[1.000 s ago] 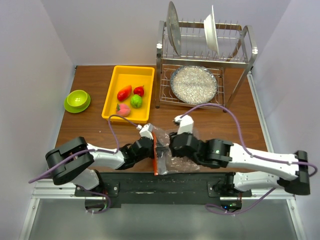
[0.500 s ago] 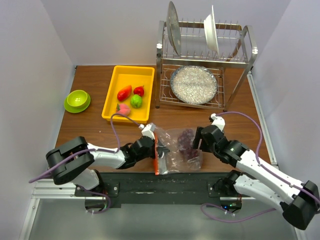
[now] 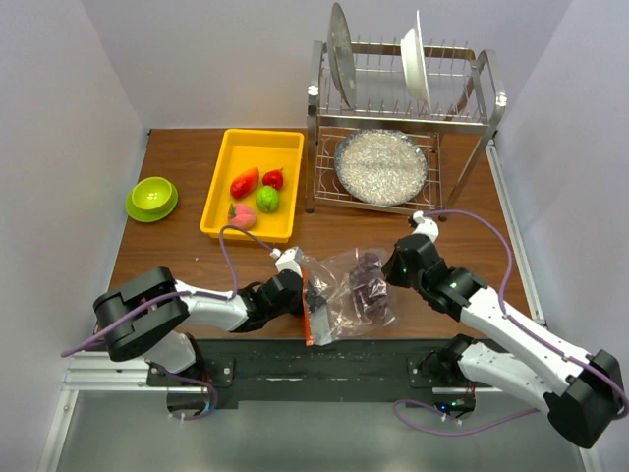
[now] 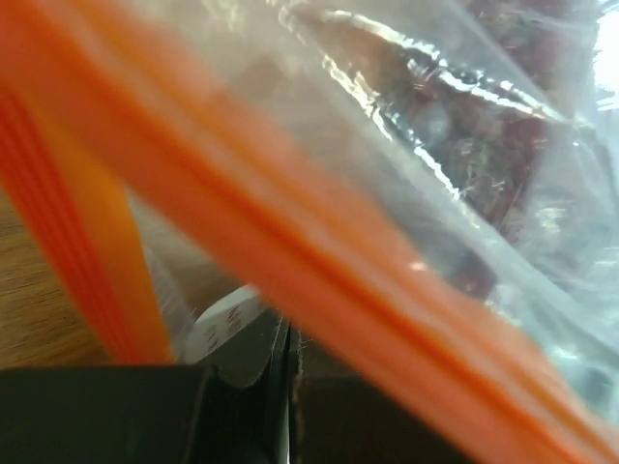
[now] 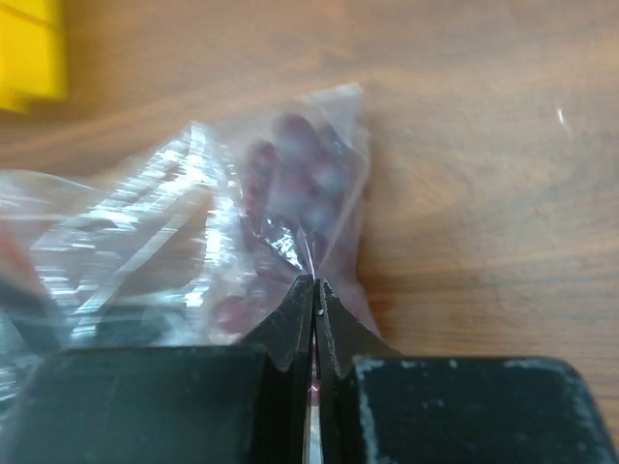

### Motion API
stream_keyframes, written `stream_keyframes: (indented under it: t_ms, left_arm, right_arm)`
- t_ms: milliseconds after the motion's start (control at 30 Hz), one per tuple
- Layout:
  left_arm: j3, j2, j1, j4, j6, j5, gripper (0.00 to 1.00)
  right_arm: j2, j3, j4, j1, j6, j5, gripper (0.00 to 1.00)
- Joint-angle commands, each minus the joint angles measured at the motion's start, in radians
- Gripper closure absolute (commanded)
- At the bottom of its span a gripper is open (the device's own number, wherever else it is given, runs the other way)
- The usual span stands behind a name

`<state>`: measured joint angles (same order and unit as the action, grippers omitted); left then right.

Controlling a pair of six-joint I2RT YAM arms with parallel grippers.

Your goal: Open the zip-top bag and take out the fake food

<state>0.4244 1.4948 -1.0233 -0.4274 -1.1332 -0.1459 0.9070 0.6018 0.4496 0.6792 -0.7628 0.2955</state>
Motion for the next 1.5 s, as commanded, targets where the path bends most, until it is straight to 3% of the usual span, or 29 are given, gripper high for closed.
stream_keyframes:
  t_ms: [0, 300, 633, 733, 767, 867, 1067, 1167, 1267, 1367, 1467]
  left_arm:
    - [0.022, 0.01, -0.001, -0.027, 0.007, -0.02, 1.0]
    - [0.024, 0.015, -0.001, -0.047, 0.029, -0.009, 1.0]
    - [0.042, -0.014, -0.006, -0.068, 0.122, 0.051, 0.85]
    - [0.054, -0.03, -0.017, -0.056, 0.165, 0.088, 0.81]
    - [0.056, -0.036, -0.02, -0.059, 0.174, 0.103, 0.78]
    - [0.051, -0.045, -0.031, -0.085, 0.196, 0.14, 0.74]
    - [0.051, -0.045, -0.041, -0.083, 0.168, 0.239, 0.78]
    - [0.042, -0.034, -0.044, -0.105, 0.139, 0.272, 0.81]
    - [0.04, -0.021, -0.046, -0.126, 0.118, 0.288, 0.83]
    - [0.039, -0.004, -0.046, -0.149, 0.098, 0.302, 0.86]
    - [0.039, 0.012, -0.05, -0.165, 0.082, 0.31, 0.87]
  right_arm:
    - [-0.049, 0.159, 0.06, -0.003, 0.043, -0.018, 1.0]
    - [-0.086, 0.179, 0.101, -0.003, 0.049, -0.064, 1.0]
    - [-0.08, 0.073, 0.15, -0.004, 0.046, 0.025, 1.0]
    - [-0.088, 0.056, 0.199, -0.003, 0.043, 0.063, 0.72]
    - [-0.092, 0.059, 0.221, -0.004, 0.043, 0.07, 0.56]
    - [-0.135, 0.087, 0.262, -0.003, 0.049, 0.087, 0.43]
    - [-0.18, 0.2, 0.328, -0.001, 0.085, 0.004, 0.47]
    - [-0.184, 0.193, 0.295, 0.009, 0.091, -0.094, 0.5]
    - [-0.162, 0.146, 0.255, 0.057, 0.071, -0.092, 0.54]
    - [-0.111, 0.089, 0.2, 0.118, 0.039, -0.075, 0.7]
    - [-0.039, 0.04, 0.135, 0.18, 0.007, -0.053, 0.76]
